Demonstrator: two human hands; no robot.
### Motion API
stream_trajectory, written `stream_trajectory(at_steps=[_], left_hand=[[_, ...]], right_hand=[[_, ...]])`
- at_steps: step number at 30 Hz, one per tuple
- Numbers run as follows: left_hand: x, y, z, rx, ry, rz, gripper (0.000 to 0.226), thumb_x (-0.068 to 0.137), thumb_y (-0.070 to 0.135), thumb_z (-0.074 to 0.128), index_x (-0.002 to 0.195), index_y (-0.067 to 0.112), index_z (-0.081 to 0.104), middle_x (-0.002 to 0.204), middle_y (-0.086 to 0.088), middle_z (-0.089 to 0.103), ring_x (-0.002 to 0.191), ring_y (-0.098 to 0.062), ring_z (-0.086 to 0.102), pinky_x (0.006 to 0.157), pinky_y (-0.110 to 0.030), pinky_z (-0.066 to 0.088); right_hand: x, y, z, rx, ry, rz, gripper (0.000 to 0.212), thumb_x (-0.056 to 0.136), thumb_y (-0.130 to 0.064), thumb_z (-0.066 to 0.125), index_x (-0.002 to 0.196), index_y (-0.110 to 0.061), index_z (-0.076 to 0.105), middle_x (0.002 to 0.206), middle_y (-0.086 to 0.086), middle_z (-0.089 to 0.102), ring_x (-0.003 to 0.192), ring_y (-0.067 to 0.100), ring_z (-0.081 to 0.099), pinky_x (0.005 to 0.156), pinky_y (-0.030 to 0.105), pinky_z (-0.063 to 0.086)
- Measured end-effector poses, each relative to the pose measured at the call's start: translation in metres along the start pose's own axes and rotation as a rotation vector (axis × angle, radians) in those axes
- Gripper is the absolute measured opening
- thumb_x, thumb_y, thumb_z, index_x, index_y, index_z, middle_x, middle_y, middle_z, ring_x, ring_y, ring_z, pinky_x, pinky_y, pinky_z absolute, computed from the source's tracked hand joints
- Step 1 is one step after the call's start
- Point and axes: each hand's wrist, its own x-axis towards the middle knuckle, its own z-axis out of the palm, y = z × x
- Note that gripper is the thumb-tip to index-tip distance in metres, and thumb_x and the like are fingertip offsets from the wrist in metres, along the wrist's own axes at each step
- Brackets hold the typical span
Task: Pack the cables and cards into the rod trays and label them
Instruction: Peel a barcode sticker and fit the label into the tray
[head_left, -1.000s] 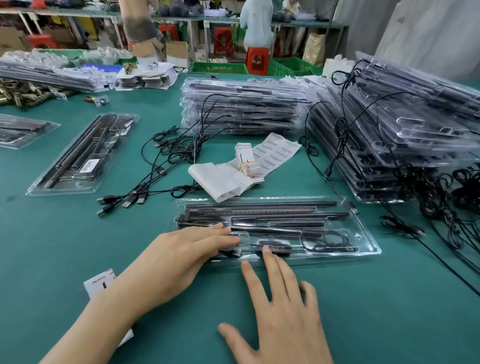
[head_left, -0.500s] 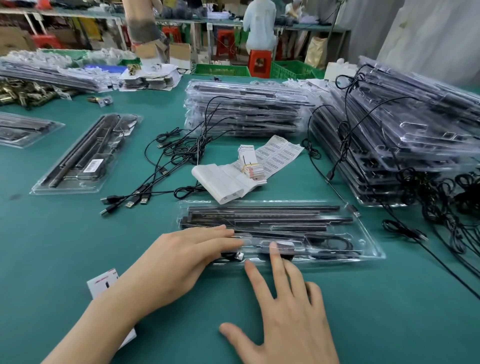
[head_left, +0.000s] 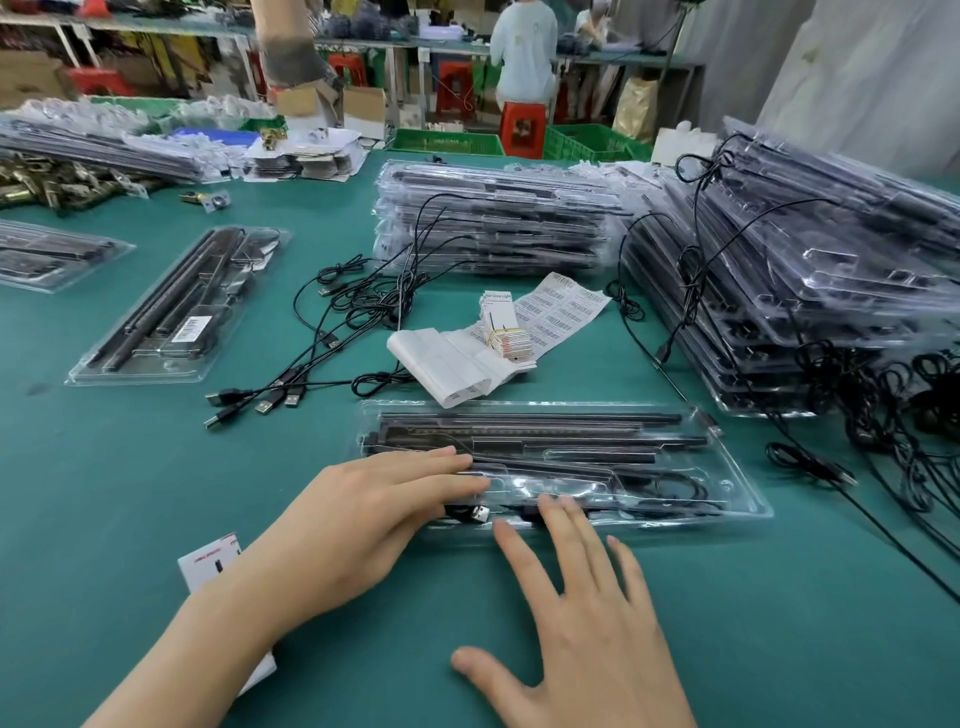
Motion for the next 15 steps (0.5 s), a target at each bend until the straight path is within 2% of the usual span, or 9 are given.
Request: stream_trajectory(at_steps=[4, 12, 15], left_hand=[[0.001, -0.001, -0.001, 0.002, -0.001, 0.006, 0.041, 0.100, 0.012, 0.059, 0.136, 0.033, 0.065, 0.144, 0.019, 0.057, 0.137, -0.004, 0.051, 0.106, -0.028, 0.049], [0.002, 0.001, -0.003, 0.023, 0.006, 0.017, 0.041, 0.099, 0.016, 0.055, 0.134, 0.032, 0.067, 0.142, 0.018, 0.059, 0.136, -0.004, 0.053, 0.105, -0.029, 0.051], [0.001, -0.001, -0.001, 0.012, -0.004, 0.004, 0.041, 0.100, 0.012, 0.059, 0.135, 0.034, 0.065, 0.144, 0.019, 0.057, 0.138, -0.004, 0.051, 0.107, -0.030, 0.050]], right_hand=[[0.002, 0.005, 0.003, -0.018, 0.012, -0.049, 0.093, 0.073, -0.086, 0.044, 0.139, -0.023, 0.062, 0.149, 0.016, 0.052, 0.140, 0.034, 0.046, 0.106, 0.050, 0.028], [0.005, 0.014, -0.001, -0.010, 0.005, -0.095, 0.088, 0.076, -0.087, 0.042, 0.142, -0.030, 0.059, 0.150, 0.009, 0.052, 0.140, 0.026, 0.048, 0.107, 0.049, 0.027], [0.004, 0.020, 0.001, 0.006, 0.018, -0.137, 0.085, 0.081, -0.083, 0.043, 0.147, -0.030, 0.053, 0.156, 0.007, 0.046, 0.145, 0.024, 0.042, 0.109, 0.048, 0.026]])
